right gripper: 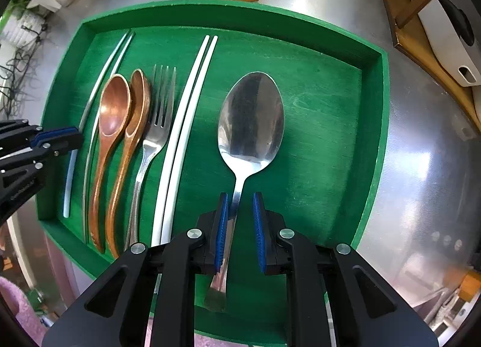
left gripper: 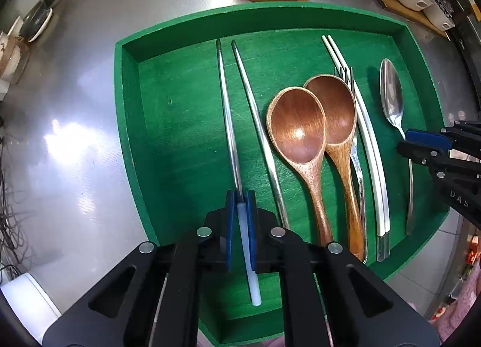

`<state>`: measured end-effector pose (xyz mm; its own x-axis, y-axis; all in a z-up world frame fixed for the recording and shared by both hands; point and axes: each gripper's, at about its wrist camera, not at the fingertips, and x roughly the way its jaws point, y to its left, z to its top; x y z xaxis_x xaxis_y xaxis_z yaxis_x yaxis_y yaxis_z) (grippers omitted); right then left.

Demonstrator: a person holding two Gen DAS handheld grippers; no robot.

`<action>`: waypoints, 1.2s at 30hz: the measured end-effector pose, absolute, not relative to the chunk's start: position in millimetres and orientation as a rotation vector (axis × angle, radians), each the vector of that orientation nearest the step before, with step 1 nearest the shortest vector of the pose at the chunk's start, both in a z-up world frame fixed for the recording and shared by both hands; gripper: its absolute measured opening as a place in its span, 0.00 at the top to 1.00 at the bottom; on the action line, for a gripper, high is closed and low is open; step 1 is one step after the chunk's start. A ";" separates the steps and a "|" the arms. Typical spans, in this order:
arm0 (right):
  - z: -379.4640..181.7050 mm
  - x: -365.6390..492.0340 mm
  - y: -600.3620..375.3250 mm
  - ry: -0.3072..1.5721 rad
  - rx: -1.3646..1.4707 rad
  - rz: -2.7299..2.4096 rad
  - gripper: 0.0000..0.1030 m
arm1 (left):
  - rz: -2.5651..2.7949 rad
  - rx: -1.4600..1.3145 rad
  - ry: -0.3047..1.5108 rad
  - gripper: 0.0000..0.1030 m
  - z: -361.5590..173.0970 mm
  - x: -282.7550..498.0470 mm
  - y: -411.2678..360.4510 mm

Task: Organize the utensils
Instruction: 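Grasp a blue-handled chopstick with left gripper while right grasps a silver spoon, then lift the chopstick and silver spoon and carry them over the holder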

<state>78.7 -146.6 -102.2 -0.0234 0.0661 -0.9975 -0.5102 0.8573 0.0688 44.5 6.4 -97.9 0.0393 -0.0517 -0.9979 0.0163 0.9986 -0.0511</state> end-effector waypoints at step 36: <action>-60.5 65.0 -204.7 1.243 -0.135 0.692 0.95 | -0.122 -0.168 1.052 0.96 -23.8 -4.1 15.2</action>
